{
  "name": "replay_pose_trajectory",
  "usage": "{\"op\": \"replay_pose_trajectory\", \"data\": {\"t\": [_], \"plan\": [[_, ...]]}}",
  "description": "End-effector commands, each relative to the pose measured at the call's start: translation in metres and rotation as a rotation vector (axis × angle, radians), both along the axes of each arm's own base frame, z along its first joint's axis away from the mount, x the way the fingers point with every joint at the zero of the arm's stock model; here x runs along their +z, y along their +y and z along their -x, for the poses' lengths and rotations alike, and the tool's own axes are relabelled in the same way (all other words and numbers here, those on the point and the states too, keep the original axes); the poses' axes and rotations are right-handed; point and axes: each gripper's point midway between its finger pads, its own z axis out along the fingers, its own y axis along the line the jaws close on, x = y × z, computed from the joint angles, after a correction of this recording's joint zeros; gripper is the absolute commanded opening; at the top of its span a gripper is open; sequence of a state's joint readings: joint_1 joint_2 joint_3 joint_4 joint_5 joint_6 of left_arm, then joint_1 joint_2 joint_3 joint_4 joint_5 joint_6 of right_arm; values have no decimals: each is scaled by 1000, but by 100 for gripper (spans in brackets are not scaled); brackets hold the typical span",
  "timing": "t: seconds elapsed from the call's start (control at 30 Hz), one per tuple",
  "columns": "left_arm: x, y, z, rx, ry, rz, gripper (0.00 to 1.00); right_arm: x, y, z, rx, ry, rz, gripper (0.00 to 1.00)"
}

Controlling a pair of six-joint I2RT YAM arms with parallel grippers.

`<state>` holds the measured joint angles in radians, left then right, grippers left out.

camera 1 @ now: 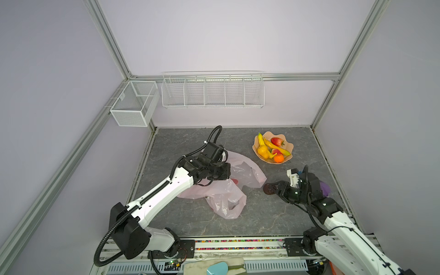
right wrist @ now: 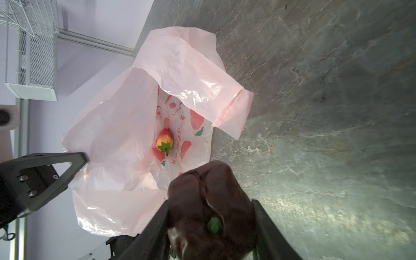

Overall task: Place the fruits into the plastic bag
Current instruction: Place the fruit in the plastic bag.

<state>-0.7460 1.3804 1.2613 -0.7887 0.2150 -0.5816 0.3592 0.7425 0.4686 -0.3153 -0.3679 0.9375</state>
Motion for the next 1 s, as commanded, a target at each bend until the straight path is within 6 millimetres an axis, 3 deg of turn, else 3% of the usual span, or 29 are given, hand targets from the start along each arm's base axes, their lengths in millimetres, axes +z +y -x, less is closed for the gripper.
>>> {"op": "replay_pose_trajectory", "data": {"t": [0.0, 0.27, 0.97], "plan": [[13, -5, -4, -9, -25, 33, 0, 8, 13, -5, -20, -15, -100, 31], [14, -8, -3, -16, -19, 53, 0, 4, 48, -15, -27, -19, -163, 30], [21, -6, 3, 4, -24, 111, 0, -12, 177, -56, 85, 38, -273, 29]]}}
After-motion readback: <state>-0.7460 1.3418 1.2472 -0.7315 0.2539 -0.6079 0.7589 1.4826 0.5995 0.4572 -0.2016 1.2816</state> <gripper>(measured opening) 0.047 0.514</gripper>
